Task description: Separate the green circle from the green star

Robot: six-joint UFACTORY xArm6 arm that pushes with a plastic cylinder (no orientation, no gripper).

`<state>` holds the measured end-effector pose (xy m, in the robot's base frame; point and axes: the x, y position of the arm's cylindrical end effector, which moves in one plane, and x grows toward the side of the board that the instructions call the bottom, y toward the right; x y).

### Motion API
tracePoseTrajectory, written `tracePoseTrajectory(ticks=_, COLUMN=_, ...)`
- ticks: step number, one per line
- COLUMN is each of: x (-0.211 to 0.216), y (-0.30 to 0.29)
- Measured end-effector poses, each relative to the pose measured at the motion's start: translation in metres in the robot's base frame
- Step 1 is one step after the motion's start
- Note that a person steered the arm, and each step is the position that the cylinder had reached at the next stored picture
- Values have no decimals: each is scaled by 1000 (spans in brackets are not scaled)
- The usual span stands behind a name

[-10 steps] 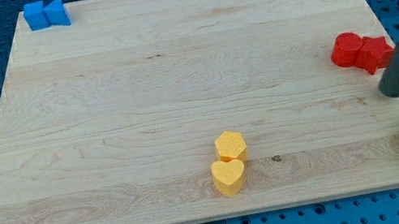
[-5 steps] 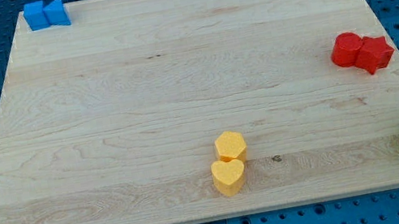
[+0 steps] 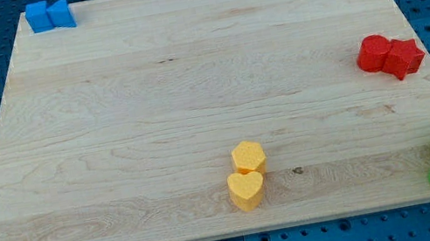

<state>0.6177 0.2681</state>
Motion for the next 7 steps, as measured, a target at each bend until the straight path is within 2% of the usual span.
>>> tracePoseTrajectory(ticks=2, x=1, y=-36)
tracePoseTrajectory(ticks=7, x=1, y=-72)
